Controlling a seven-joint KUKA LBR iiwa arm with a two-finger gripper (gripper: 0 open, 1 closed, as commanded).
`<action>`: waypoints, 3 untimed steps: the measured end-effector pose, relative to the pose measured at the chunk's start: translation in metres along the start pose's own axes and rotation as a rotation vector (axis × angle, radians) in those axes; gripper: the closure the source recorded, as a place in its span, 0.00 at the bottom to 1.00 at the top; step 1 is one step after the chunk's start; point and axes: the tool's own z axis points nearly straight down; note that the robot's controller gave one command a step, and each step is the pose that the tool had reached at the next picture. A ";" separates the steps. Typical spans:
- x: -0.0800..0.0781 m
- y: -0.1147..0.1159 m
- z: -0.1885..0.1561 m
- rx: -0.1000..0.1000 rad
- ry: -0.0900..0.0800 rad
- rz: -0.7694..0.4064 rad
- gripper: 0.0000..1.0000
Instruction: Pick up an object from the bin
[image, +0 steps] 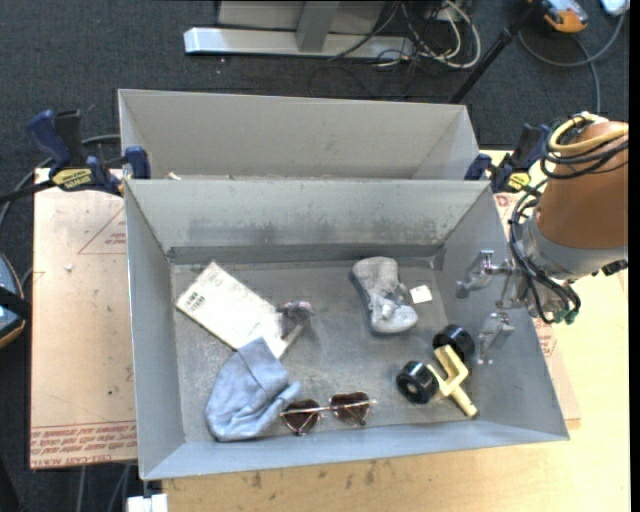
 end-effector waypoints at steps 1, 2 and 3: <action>0.000 0.000 0.000 0.000 0.000 0.000 1.00; 0.000 0.000 0.000 0.000 0.000 0.000 0.00; 0.000 0.000 0.000 0.000 0.000 0.000 1.00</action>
Offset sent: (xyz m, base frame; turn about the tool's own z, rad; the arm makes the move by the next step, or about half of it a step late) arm 0.0000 0.0000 0.0000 0.0000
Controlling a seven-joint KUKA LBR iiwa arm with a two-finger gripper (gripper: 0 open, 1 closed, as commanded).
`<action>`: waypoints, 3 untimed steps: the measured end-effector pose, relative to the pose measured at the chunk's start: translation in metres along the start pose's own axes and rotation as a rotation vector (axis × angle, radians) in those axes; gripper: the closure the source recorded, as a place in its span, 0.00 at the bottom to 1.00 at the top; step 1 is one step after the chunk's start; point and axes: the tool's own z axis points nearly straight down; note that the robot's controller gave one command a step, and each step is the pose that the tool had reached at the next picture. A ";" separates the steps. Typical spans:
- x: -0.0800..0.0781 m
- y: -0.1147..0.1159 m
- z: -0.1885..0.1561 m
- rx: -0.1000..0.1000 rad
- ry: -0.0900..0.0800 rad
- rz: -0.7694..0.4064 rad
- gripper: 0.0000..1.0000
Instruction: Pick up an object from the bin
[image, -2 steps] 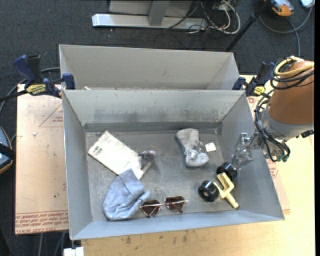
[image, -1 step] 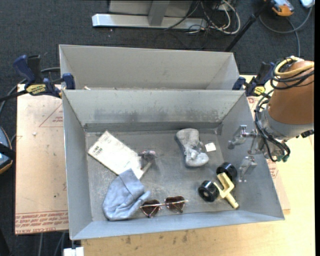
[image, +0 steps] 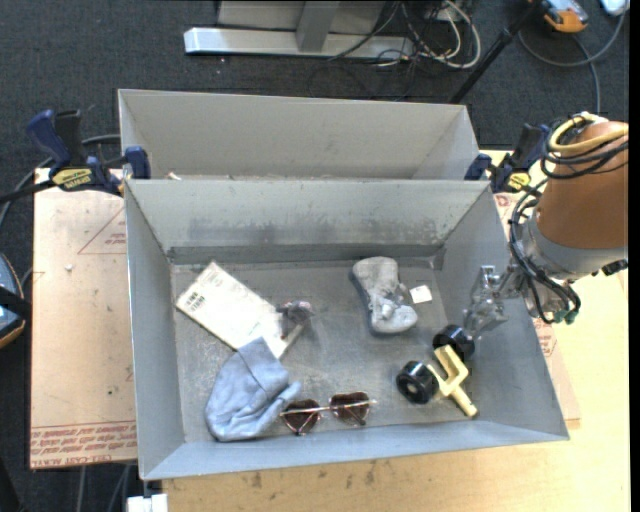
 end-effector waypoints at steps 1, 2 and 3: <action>0.000 0.000 0.000 0.000 0.000 0.000 0.00; 0.000 0.000 0.000 0.000 0.000 0.000 0.00; -0.001 0.009 0.002 0.002 -0.001 -0.050 0.00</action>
Offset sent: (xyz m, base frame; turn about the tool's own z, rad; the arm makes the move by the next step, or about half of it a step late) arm 0.0000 0.0000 0.0000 0.0000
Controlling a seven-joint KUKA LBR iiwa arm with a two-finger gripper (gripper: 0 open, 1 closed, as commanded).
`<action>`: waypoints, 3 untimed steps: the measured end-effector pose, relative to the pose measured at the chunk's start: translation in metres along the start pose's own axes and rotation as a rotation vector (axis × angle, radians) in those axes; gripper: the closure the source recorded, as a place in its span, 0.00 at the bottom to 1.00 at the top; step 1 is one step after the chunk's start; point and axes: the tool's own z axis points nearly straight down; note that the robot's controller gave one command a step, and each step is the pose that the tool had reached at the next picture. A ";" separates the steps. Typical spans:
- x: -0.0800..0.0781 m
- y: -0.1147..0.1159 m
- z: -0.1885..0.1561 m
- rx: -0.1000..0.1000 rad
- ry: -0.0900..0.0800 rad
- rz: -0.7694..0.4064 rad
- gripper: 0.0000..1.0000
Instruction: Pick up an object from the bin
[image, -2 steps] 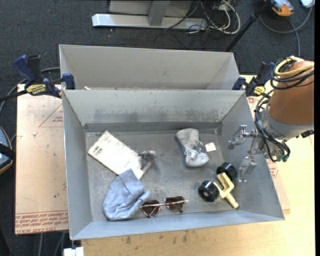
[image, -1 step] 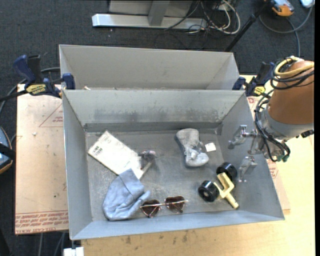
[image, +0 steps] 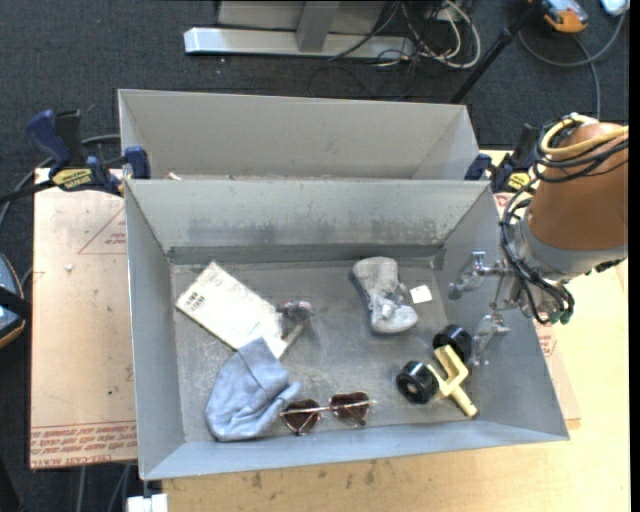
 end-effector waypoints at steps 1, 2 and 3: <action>0.014 -0.009 0.108 -0.005 -0.013 -0.495 1.00; 0.014 -0.009 0.108 -0.005 -0.013 -0.496 1.00; 0.025 -0.006 0.071 -0.006 0.002 -0.507 1.00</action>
Offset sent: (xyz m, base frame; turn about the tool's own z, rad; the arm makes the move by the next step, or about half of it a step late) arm 0.0000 0.0000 0.0000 0.0000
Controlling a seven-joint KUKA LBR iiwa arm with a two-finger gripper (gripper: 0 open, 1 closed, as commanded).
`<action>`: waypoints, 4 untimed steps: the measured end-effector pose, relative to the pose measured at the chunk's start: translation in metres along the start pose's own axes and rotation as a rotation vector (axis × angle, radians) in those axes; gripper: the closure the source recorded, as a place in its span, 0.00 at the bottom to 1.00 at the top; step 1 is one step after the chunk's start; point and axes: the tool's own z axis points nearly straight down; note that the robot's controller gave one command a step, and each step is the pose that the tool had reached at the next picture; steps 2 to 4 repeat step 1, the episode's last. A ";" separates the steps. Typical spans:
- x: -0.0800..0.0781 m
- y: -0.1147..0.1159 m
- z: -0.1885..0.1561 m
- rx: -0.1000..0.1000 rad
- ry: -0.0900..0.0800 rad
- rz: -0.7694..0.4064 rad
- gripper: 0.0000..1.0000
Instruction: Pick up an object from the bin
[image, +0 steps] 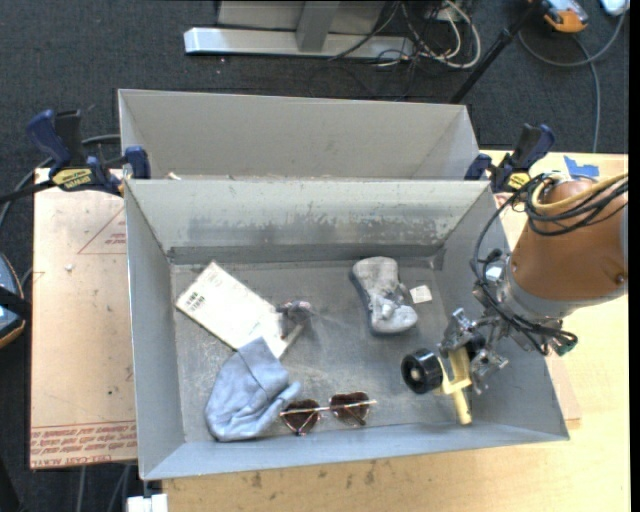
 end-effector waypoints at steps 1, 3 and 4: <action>0.001 0.002 -0.016 -0.001 0.002 -0.003 1.00; 0.001 0.002 -0.016 -0.001 0.002 -0.003 1.00; 0.001 0.002 -0.016 -0.001 0.002 -0.003 1.00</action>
Offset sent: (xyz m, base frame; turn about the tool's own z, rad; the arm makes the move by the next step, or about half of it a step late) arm 0.0170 0.0567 -0.0446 -0.2914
